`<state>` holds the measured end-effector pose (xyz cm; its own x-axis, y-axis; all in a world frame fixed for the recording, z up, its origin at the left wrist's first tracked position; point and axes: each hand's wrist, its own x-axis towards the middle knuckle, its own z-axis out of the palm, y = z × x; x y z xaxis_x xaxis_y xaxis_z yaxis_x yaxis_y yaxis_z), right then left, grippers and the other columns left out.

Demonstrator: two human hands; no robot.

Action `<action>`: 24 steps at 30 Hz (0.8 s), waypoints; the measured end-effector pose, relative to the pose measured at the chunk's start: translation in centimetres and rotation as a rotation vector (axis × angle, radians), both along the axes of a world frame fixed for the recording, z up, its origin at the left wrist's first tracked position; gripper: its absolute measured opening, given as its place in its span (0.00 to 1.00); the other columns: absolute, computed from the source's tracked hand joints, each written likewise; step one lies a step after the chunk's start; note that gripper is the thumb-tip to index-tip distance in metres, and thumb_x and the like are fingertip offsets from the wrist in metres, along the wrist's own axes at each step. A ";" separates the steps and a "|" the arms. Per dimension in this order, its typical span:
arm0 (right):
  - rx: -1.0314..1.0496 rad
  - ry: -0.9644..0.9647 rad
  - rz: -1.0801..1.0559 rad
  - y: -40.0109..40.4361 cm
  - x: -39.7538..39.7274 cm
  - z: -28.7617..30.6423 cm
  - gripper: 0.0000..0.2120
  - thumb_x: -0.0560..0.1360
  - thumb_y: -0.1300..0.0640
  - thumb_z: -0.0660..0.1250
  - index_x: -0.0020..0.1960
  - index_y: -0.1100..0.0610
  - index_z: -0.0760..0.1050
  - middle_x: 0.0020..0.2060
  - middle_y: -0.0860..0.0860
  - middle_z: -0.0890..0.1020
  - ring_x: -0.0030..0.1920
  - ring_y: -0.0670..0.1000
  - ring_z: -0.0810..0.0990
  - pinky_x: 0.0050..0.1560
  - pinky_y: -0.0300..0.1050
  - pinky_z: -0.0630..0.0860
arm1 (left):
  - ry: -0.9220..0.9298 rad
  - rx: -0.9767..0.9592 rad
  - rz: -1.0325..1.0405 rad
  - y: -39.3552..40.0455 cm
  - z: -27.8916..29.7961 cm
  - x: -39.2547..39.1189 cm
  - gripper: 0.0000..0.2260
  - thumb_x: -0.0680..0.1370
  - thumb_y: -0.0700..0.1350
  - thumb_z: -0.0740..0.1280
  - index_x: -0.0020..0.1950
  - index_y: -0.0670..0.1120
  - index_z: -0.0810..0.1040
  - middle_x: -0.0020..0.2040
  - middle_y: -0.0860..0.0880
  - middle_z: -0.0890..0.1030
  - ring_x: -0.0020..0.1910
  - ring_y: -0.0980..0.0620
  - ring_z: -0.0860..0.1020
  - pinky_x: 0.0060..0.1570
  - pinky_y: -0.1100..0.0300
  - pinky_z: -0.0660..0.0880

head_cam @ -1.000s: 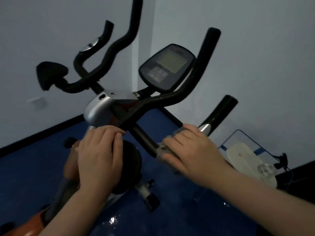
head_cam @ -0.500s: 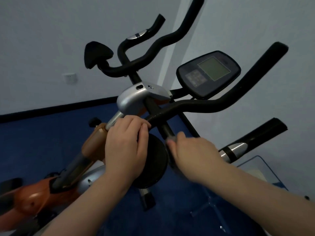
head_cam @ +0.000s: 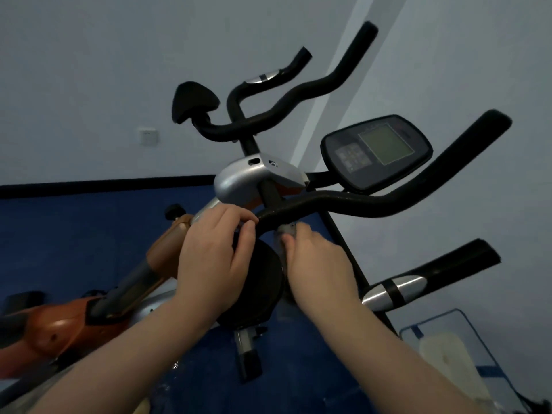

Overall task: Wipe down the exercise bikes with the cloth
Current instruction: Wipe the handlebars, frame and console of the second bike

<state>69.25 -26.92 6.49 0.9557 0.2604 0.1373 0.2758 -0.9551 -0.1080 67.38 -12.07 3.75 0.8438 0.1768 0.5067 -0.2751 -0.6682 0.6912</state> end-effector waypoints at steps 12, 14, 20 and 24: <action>0.101 -0.216 0.526 0.6 4.3 5.3 0.09 0.72 0.54 0.71 0.51 0.54 0.80 0.45 0.51 0.83 0.47 0.55 0.80 0.49 0.53 0.75 | 0.148 -0.231 0.181 0.0 -0.7 -0.5 0.12 0.79 0.56 0.53 0.45 0.51 0.70 0.40 0.53 0.74 0.38 0.58 0.73 0.36 0.58 0.68; 0.006 -0.078 0.661 1.7 4.7 3.7 0.10 0.74 0.53 0.70 0.54 0.53 0.81 0.53 0.50 0.83 0.56 0.53 0.79 0.59 0.52 0.71 | 0.146 -0.295 0.164 0.1 -0.9 -0.5 0.13 0.79 0.58 0.53 0.45 0.51 0.69 0.39 0.54 0.73 0.38 0.58 0.72 0.35 0.58 0.68; -0.203 -0.013 0.808 -1.1 7.4 5.2 0.14 0.76 0.56 0.67 0.61 0.54 0.79 0.58 0.53 0.81 0.55 0.56 0.80 0.53 0.53 0.79 | 0.196 -0.446 0.051 0.4 -1.4 -0.2 0.13 0.77 0.62 0.51 0.43 0.55 0.67 0.37 0.54 0.73 0.38 0.58 0.74 0.35 0.62 0.66; -0.042 -0.012 0.652 -0.3 7.7 6.2 0.14 0.77 0.52 0.62 0.58 0.54 0.80 0.53 0.50 0.83 0.52 0.51 0.80 0.53 0.49 0.77 | 0.202 -0.487 -0.024 0.6 -1.5 0.1 0.12 0.76 0.62 0.52 0.42 0.57 0.68 0.38 0.58 0.75 0.36 0.58 0.74 0.34 0.68 0.67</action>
